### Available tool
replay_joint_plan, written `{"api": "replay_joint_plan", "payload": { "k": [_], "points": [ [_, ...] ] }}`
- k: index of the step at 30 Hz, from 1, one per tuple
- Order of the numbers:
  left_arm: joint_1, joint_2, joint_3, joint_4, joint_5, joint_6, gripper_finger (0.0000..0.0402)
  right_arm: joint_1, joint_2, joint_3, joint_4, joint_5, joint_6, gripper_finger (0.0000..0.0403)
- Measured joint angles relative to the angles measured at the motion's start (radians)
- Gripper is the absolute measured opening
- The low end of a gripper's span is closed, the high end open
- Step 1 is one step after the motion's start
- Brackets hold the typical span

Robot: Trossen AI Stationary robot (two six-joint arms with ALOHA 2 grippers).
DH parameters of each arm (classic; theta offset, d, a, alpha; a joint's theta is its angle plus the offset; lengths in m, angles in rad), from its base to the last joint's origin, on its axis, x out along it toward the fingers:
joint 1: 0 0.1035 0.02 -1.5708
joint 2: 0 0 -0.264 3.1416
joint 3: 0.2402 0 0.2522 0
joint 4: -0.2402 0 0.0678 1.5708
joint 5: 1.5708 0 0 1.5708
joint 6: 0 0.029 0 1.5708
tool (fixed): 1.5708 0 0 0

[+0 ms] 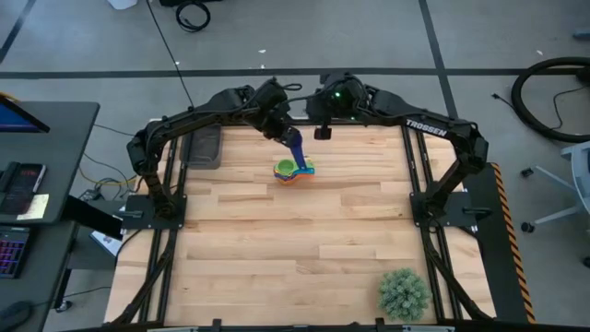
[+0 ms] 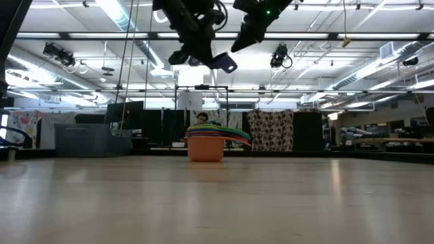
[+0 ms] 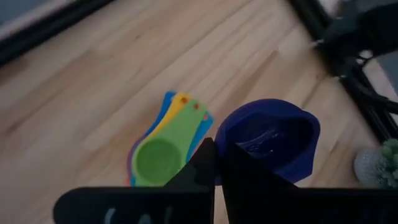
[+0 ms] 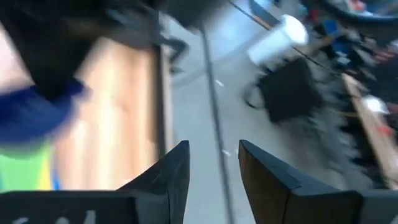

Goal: Nest measuring cups in basket
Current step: Stack the violet measuring cup on top of the green measuring cup

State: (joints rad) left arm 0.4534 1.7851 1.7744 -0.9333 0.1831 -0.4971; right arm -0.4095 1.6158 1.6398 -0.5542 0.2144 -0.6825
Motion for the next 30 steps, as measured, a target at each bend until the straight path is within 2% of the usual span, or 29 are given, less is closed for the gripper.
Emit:
{"api": "replay_joint_plan", "payload": {
  "k": [3, 5, 12, 22, 30],
  "points": [
    [0.000, 0.000, 0.000, -0.079, -0.030, -0.051, 0.0010, -0.003, -0.012, 0.000, -0.008, 0.112, -0.032, 0.0142],
    [0.000, 0.000, 0.000, -0.118, -0.035, -0.090, 0.0010, -0.006, -0.021, -0.001, -0.010, 0.147, -0.036, 0.0142],
    [-0.003, 0.009, 0.001, -0.145, -0.029, -0.149, 0.0010, -0.029, -0.064, -0.002, -0.046, 0.155, -0.034, 0.0135],
    [-0.016, 0.115, 0.001, -0.126, -0.028, -0.223, 0.0010, -0.034, -0.075, -0.001, -0.102, 0.199, -0.028, 0.0132],
    [0.018, 0.120, 0.001, -0.195, 0.041, -0.244, 0.0010, -0.034, -0.074, -0.001, -0.150, 0.213, -0.028, 0.0128]
  ]
}}
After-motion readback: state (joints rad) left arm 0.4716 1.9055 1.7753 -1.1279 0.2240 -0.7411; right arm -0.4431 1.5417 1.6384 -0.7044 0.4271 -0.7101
